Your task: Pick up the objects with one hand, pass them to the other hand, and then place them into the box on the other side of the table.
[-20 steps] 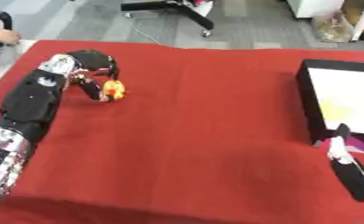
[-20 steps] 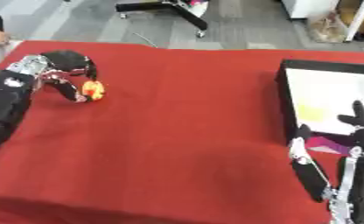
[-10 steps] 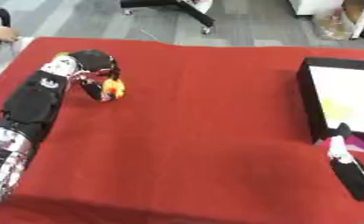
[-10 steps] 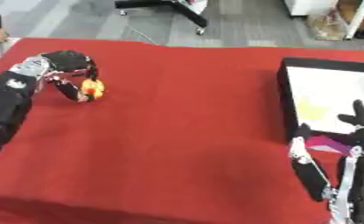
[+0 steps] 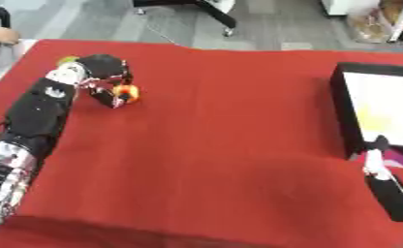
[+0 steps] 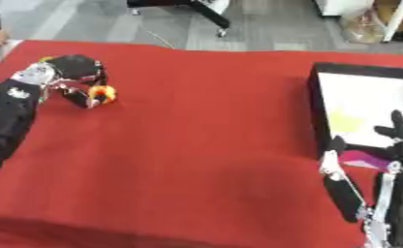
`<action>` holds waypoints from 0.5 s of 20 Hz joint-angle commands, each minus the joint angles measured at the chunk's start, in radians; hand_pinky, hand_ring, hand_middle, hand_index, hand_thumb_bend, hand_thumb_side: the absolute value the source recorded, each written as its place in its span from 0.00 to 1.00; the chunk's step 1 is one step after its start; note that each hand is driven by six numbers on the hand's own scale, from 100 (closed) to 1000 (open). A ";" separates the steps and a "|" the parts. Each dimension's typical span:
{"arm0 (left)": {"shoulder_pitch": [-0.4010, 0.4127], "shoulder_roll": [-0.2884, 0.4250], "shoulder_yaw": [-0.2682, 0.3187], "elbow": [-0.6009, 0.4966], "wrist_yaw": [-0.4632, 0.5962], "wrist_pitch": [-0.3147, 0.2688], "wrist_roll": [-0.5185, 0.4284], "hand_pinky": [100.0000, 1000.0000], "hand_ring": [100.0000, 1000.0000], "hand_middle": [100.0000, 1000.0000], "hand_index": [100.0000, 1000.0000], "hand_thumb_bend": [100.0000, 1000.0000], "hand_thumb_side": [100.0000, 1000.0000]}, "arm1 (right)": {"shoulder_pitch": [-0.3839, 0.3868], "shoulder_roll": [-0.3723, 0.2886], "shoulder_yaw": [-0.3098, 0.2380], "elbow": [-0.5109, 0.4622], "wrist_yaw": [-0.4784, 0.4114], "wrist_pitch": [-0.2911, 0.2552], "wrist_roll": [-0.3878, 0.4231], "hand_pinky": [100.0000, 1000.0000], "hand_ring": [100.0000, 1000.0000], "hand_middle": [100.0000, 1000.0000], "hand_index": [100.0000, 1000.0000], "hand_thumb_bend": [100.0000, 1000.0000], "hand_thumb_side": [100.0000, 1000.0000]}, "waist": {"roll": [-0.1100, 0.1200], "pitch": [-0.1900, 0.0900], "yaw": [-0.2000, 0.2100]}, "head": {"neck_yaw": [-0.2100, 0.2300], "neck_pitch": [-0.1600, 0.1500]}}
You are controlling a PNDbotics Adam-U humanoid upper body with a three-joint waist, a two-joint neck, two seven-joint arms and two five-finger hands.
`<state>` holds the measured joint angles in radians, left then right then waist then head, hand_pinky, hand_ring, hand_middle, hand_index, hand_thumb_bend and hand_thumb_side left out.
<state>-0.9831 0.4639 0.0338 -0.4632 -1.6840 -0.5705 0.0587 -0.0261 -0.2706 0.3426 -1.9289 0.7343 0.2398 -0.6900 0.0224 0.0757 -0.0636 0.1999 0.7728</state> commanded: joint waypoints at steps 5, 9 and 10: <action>-0.021 0.026 0.016 -0.060 0.080 -0.031 -0.010 0.63 0.35 0.25 0.16 0.00 0.17 | -0.006 -0.007 -0.003 -0.013 -0.002 0.000 -0.003 0.69 0.90 0.67 0.97 0.10 0.44 | -0.001 -0.015 0.002 | 0.002 -0.003; -0.019 0.035 0.017 -0.103 0.148 -0.059 -0.033 0.63 0.35 0.25 0.16 0.00 0.17 | -0.005 -0.008 -0.004 -0.016 -0.002 0.001 -0.002 0.69 0.90 0.67 0.97 0.10 0.44 | -0.001 -0.017 0.003 | -0.002 -0.003; -0.018 0.037 0.017 -0.115 0.169 -0.068 -0.041 0.63 0.35 0.25 0.16 0.00 0.17 | -0.005 -0.009 -0.004 -0.017 -0.002 0.001 -0.002 0.69 0.90 0.67 0.97 0.10 0.44 | -0.001 -0.017 0.003 | -0.004 -0.003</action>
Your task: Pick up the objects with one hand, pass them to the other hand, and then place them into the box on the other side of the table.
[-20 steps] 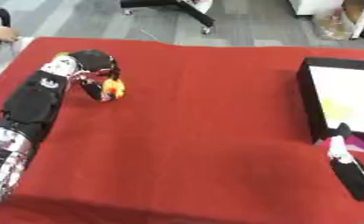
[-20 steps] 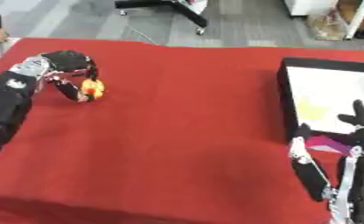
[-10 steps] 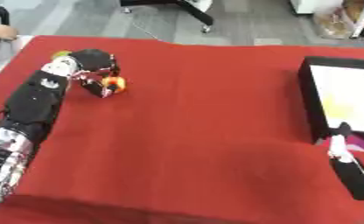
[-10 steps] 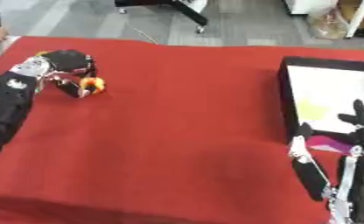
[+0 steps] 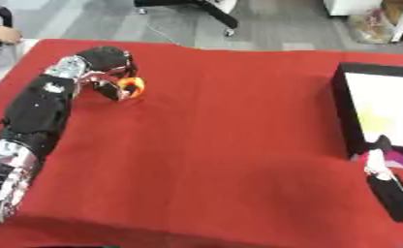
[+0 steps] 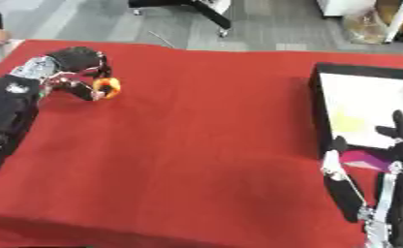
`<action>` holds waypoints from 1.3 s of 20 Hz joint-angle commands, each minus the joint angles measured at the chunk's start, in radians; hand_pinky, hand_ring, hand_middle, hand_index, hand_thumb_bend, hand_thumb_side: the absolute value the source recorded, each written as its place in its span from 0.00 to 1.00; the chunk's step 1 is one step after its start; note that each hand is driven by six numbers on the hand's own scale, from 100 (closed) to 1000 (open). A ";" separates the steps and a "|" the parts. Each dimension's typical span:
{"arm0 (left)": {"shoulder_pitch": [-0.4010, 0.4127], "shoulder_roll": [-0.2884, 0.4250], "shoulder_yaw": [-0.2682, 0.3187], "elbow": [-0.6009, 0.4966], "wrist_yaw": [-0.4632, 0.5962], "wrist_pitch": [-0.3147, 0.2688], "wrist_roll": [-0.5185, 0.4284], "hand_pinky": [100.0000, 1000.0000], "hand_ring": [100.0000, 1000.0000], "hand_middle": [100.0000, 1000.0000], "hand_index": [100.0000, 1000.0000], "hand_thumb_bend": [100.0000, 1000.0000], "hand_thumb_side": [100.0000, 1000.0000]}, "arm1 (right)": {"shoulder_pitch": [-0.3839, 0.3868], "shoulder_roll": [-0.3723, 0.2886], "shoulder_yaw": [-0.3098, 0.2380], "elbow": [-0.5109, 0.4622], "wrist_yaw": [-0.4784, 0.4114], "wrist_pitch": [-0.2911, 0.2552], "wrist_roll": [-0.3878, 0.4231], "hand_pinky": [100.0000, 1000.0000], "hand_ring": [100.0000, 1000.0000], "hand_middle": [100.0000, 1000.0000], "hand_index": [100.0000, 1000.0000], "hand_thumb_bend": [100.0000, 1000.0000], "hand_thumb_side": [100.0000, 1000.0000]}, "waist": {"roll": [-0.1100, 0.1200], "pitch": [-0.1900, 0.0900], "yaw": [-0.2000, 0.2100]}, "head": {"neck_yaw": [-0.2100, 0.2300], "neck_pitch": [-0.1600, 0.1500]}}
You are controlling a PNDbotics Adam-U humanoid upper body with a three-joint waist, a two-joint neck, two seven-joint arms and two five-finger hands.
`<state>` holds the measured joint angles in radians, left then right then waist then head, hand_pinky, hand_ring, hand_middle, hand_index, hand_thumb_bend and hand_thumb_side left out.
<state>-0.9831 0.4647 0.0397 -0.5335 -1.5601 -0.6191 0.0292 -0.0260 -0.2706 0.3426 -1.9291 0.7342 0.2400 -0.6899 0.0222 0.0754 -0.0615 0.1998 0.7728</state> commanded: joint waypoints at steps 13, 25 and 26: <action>0.026 0.059 -0.013 -0.224 0.451 -0.139 -0.187 0.59 0.34 0.23 0.14 0.00 0.16 | -0.018 -0.045 0.008 -0.068 0.006 0.005 0.040 0.69 0.89 0.67 0.96 0.11 0.45 | -0.004 -0.020 0.007 | -0.022 -0.003; 0.100 0.008 -0.072 -0.423 0.987 -0.108 -0.514 0.55 0.32 0.21 0.12 0.00 0.18 | -0.150 -0.113 0.100 -0.071 -0.009 -0.108 0.142 0.70 0.86 0.68 0.95 0.16 0.44 | -0.010 -0.023 0.016 | -0.050 -0.003; 0.106 0.001 -0.075 -0.439 1.030 -0.095 -0.543 0.54 0.32 0.21 0.12 0.00 0.18 | -0.165 -0.117 0.108 -0.071 -0.013 -0.120 0.156 0.70 0.86 0.68 0.95 0.16 0.44 | -0.010 -0.024 0.017 | -0.053 -0.003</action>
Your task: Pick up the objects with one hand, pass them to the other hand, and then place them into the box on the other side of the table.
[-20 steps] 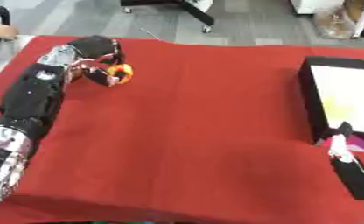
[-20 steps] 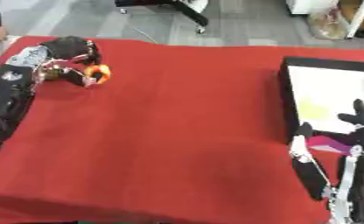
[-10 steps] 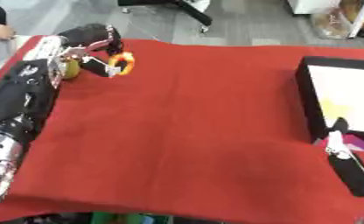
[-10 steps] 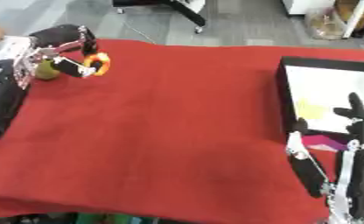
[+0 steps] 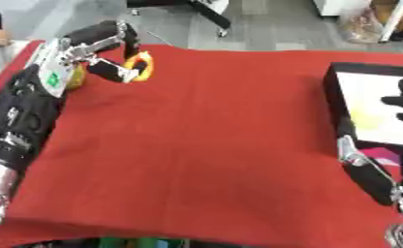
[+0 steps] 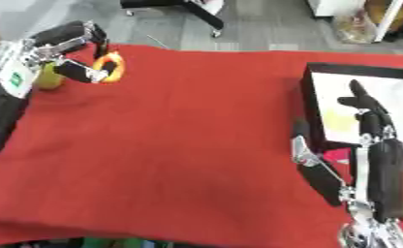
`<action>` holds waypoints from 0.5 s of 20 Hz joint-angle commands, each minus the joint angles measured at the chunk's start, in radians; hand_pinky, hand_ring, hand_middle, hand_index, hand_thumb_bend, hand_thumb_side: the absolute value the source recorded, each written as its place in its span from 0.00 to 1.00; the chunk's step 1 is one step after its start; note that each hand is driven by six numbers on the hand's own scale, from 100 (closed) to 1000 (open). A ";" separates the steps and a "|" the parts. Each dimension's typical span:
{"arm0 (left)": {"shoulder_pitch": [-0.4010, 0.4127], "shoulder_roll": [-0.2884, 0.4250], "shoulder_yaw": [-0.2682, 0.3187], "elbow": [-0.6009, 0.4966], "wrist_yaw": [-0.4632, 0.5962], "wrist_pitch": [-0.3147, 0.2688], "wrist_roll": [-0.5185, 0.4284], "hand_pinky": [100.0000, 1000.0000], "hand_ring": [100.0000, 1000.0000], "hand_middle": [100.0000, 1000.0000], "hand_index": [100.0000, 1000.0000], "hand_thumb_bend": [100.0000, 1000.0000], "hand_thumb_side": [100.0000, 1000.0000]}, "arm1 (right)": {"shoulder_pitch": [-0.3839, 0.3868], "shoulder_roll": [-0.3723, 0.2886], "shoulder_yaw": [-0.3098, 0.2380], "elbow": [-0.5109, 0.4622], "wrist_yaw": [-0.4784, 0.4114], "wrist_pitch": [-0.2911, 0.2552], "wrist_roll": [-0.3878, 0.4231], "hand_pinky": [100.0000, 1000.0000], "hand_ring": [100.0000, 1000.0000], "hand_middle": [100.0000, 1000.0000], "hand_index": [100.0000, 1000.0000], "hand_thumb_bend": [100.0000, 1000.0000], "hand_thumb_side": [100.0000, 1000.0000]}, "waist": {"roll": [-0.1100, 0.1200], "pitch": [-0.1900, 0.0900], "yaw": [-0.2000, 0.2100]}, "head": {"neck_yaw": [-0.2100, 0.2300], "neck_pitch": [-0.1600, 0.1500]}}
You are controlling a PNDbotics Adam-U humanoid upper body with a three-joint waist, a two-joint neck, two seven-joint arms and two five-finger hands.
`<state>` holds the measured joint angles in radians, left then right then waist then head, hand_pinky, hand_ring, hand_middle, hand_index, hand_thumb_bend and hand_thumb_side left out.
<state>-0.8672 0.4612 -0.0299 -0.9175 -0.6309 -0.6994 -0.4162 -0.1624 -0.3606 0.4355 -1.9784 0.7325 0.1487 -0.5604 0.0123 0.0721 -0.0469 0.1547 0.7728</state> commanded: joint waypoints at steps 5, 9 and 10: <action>0.026 -0.047 -0.021 -0.142 0.320 0.068 -0.244 0.53 0.31 0.20 0.11 0.00 0.20 | -0.113 -0.040 0.057 -0.022 -0.041 -0.088 0.106 0.71 0.85 0.69 0.94 0.17 0.44 | -0.004 -0.021 0.006 | -0.021 -0.003; 0.050 -0.088 -0.028 -0.216 0.480 0.157 -0.350 0.52 0.30 0.20 0.11 0.00 0.22 | -0.172 -0.041 0.087 -0.022 -0.066 -0.126 0.172 0.71 0.85 0.69 0.94 0.17 0.43 | -0.007 -0.021 0.010 | -0.034 -0.003; 0.056 -0.098 -0.029 -0.234 0.512 0.179 -0.372 0.52 0.30 0.19 0.11 0.00 0.23 | -0.183 -0.040 0.091 -0.022 -0.071 -0.133 0.186 0.72 0.85 0.69 0.94 0.17 0.43 | -0.007 -0.021 0.011 | -0.038 -0.003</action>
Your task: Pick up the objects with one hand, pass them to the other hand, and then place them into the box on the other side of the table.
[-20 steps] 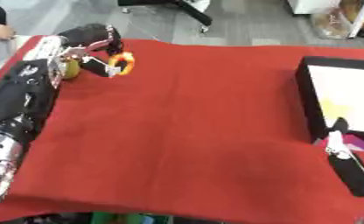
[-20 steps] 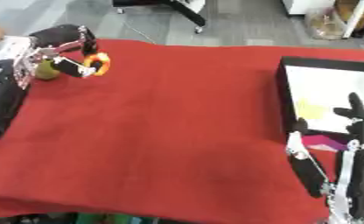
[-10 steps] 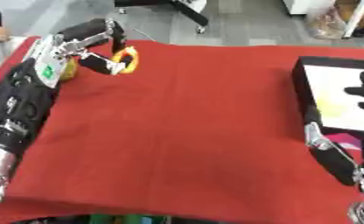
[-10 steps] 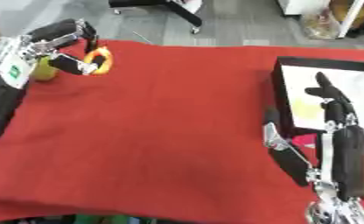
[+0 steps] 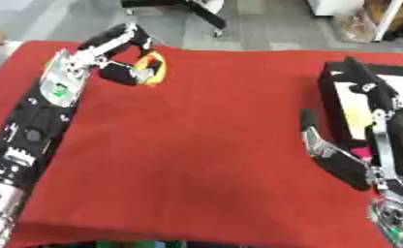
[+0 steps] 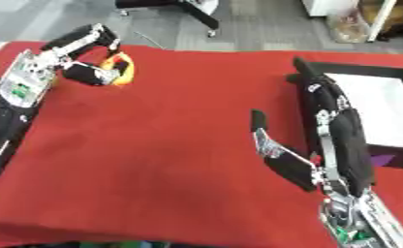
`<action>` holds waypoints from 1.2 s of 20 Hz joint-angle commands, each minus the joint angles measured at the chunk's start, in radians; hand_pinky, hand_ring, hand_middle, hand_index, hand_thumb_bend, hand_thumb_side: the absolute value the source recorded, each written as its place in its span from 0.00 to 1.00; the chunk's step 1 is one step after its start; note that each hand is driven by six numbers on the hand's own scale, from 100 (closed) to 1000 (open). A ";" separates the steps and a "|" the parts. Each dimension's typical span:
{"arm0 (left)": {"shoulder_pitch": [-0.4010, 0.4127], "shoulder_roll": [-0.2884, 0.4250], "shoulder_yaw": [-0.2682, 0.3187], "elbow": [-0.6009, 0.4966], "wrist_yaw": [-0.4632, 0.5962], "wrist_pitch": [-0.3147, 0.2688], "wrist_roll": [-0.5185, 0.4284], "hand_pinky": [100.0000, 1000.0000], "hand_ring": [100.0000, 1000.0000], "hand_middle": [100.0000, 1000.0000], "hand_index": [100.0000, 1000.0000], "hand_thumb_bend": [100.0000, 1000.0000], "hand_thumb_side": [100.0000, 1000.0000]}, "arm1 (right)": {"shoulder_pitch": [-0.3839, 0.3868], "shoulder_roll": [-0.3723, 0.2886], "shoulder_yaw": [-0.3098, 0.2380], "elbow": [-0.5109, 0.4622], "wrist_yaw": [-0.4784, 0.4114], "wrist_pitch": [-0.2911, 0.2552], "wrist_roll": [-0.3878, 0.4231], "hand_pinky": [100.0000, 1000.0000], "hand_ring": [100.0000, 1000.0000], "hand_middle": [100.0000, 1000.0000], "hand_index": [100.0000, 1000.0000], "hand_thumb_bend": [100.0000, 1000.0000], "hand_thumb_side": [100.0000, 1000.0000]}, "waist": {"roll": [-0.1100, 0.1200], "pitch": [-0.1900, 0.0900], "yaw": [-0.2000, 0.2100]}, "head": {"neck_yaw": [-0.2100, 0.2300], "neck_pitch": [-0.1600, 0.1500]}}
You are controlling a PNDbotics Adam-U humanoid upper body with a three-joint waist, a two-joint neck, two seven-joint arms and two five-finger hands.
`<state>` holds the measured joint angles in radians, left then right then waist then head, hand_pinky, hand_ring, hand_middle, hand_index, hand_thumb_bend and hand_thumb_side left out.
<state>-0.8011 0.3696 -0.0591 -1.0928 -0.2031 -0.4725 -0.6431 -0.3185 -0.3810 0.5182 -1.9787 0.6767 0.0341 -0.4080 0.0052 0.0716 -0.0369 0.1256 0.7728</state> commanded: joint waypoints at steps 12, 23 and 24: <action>0.036 -0.123 -0.076 -0.203 0.379 0.245 -0.264 0.51 0.29 0.19 0.11 0.00 0.26 | -0.131 -0.012 0.046 -0.021 -0.051 -0.068 0.137 0.72 0.84 0.71 0.93 0.24 0.37 | -0.008 -0.019 0.007 | -0.037 -0.003; 0.014 -0.179 -0.179 -0.277 0.520 0.425 -0.264 0.51 0.30 0.20 0.11 0.00 0.27 | -0.202 -0.016 0.061 -0.021 0.026 -0.136 0.174 0.79 0.89 0.83 0.95 0.45 0.29 | -0.011 -0.016 0.009 | -0.051 -0.003; 0.013 -0.182 -0.187 -0.279 0.525 0.435 -0.264 0.51 0.30 0.20 0.11 0.00 0.27 | -0.205 -0.017 0.062 -0.021 0.035 -0.140 0.174 0.80 0.89 0.84 0.95 0.46 0.29 | -0.011 -0.016 0.009 | -0.050 -0.003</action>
<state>-0.7618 0.1869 -0.2396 -1.3450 0.3076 -0.0523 -0.9071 -0.5066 -0.3834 0.5859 -1.9793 0.6970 -0.0977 -0.2323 -0.0044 0.0716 -0.0291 0.0767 0.7728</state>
